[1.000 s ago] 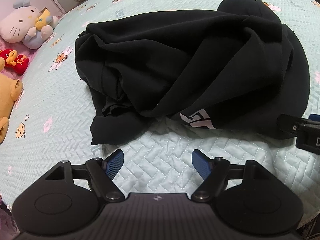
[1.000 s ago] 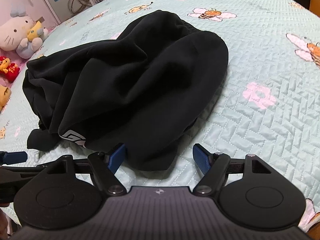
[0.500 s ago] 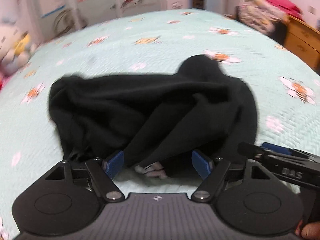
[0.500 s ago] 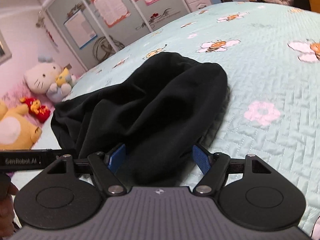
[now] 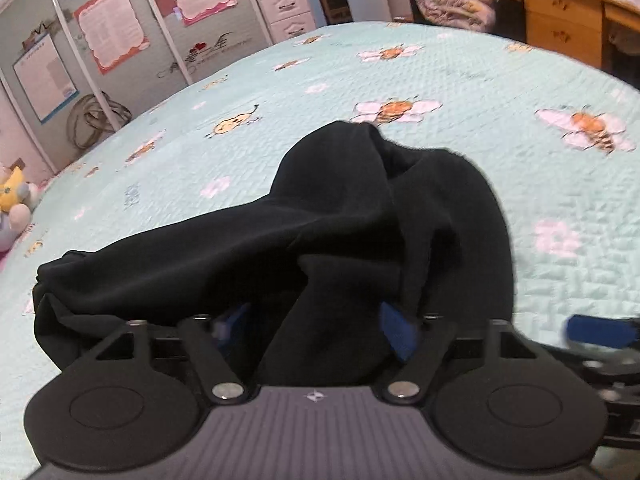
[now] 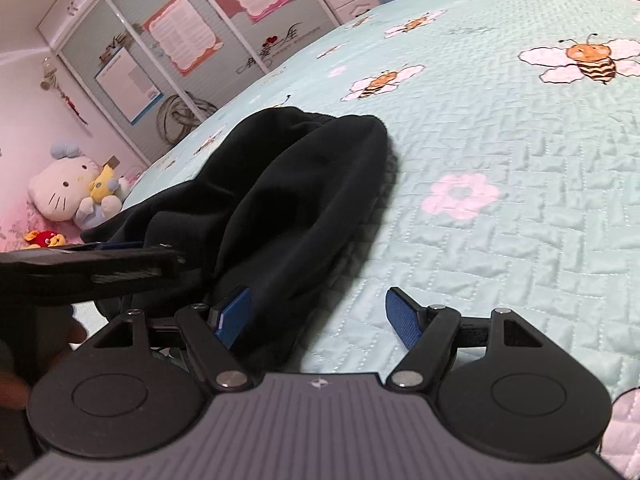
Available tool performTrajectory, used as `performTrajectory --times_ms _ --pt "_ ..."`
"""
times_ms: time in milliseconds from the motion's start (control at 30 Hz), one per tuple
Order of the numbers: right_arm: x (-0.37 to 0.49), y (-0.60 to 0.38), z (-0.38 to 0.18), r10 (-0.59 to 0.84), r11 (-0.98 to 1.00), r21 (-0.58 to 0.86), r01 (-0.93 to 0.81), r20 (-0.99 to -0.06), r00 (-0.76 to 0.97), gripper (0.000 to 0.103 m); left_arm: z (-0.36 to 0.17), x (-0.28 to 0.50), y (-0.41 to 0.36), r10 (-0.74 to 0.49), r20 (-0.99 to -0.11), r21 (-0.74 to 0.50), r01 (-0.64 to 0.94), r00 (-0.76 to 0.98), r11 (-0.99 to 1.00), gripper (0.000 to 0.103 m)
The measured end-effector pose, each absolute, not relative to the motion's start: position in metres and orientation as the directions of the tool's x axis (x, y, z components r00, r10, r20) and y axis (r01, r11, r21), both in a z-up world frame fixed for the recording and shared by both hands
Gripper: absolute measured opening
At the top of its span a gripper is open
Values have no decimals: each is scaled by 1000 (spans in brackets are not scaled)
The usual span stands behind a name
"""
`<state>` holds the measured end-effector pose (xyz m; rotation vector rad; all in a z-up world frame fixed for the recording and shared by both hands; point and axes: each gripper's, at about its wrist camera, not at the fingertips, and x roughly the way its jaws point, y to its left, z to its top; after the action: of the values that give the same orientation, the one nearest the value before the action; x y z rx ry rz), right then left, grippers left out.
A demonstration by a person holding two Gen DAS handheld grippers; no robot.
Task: Fold clothes
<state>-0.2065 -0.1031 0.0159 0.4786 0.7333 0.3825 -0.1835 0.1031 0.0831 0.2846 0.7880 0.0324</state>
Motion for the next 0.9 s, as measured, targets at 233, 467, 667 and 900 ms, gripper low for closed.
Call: performTrajectory --times_ms 233,467,667,900 --pt "-212 -105 16 455 841 524 -133 -553 698 74 112 -204 133 72 -646 90 -18 760 996 3" --pt "-218 -101 18 458 846 510 -151 -553 696 74 152 -244 176 115 -568 15 -129 815 992 3" --pt "-222 -97 24 475 842 510 -176 -546 690 74 166 -279 225 171 -560 -51 -240 811 969 3" --pt "-217 -95 20 491 830 533 -167 -553 673 74 143 -296 296 376 -620 1 -479 688 878 3"
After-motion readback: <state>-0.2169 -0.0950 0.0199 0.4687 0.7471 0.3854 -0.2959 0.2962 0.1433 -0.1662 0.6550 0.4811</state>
